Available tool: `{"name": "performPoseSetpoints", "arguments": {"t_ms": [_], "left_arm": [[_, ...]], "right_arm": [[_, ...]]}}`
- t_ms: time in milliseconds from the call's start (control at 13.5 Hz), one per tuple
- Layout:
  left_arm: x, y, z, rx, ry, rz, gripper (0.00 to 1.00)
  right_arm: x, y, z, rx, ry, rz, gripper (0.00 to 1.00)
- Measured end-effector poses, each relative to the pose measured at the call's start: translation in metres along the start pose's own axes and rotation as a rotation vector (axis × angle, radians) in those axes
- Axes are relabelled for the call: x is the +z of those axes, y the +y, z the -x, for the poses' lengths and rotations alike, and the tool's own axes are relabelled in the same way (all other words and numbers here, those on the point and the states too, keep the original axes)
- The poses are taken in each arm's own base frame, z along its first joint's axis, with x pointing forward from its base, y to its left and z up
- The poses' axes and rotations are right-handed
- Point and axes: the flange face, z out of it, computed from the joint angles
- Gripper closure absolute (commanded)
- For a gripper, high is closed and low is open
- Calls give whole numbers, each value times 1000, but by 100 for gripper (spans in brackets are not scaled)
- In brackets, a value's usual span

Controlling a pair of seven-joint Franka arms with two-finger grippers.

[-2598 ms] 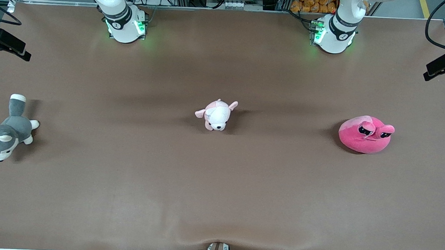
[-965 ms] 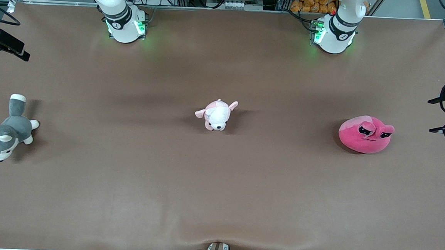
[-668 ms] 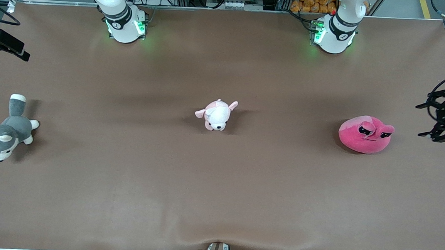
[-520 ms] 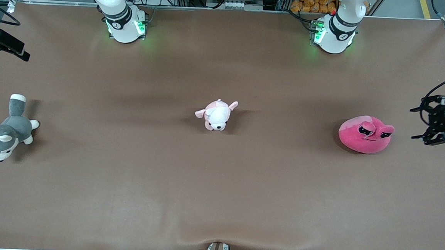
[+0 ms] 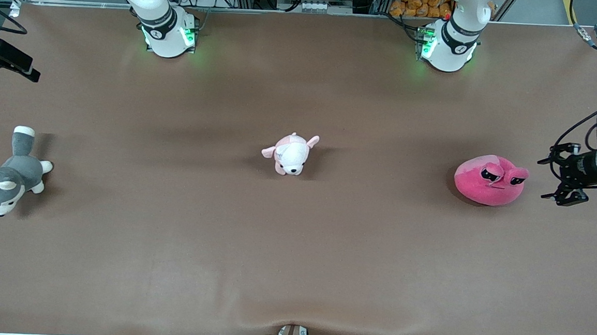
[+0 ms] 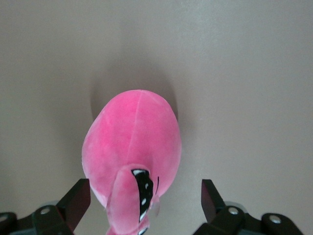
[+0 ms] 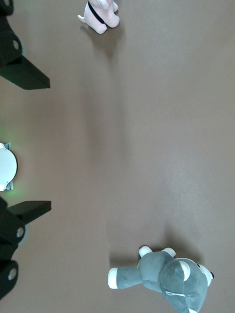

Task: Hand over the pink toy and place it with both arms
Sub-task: 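Lower the left gripper onto the pink plush toy and close it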

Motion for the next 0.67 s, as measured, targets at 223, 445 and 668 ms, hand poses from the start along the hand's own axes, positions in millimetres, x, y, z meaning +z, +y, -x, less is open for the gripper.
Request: {"name": "performPoseSetpoints", "arguments": {"t_ms": [223,445,668], "left_arm": [[11,-7,9,12,-2,-4,0],[15,-11,15,-2,-26,-2,0],[27,-15,21,0,-37,-18,0]], "right_arm": [[0,0,0,0,0,0,0],[0,0,0,0,0,0,0],[0,0,0,0,0,0,0]]}}
